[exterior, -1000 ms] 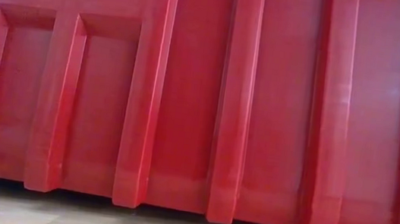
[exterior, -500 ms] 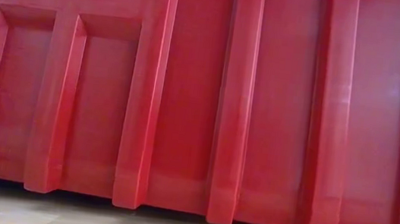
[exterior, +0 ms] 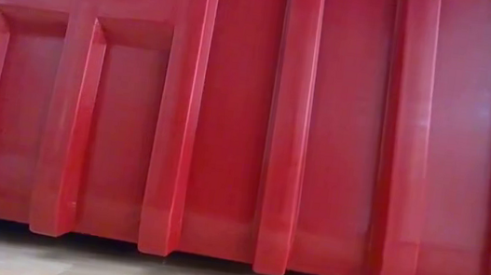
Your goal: Sort Items/Unsort Items
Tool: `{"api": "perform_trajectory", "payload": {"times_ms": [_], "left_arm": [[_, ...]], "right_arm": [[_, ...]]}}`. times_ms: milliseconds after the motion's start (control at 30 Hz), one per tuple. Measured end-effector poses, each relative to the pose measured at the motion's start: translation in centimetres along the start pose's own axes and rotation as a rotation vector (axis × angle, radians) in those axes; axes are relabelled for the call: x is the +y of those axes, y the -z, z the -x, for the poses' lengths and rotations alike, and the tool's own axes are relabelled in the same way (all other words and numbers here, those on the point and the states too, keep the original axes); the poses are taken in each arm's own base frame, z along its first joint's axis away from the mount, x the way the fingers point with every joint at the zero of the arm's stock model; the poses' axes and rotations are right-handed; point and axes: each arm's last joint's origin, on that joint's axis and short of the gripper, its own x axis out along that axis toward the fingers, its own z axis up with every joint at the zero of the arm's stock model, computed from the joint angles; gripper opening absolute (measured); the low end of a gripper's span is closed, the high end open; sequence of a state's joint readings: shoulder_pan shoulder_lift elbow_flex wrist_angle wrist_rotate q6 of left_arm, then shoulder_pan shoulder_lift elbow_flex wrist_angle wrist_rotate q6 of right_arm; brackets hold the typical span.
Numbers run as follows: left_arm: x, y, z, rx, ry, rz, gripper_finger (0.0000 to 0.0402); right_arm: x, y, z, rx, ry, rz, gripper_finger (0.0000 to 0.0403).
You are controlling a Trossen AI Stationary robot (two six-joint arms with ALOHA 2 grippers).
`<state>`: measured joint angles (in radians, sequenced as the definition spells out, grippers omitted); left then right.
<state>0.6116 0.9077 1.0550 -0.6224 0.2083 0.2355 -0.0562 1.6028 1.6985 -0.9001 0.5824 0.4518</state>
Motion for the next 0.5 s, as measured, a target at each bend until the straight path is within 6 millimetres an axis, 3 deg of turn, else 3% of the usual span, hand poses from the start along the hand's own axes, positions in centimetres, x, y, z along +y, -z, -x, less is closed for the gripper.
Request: {"api": "perform_trajectory", "payload": {"times_ms": [200,500], "left_arm": [[-2.2,-0.3,0.0,-0.004,-0.068,-0.003,0.0000],[-4.5,1.6,-1.0,-0.112,-0.234,0.110,0.0000]], "right_arm": [[0.5,0.2,0.7,-0.079,0.112,-0.065,0.0000],[0.8,0.3,0.2,-0.121,0.192,-0.127,0.0000]]}}
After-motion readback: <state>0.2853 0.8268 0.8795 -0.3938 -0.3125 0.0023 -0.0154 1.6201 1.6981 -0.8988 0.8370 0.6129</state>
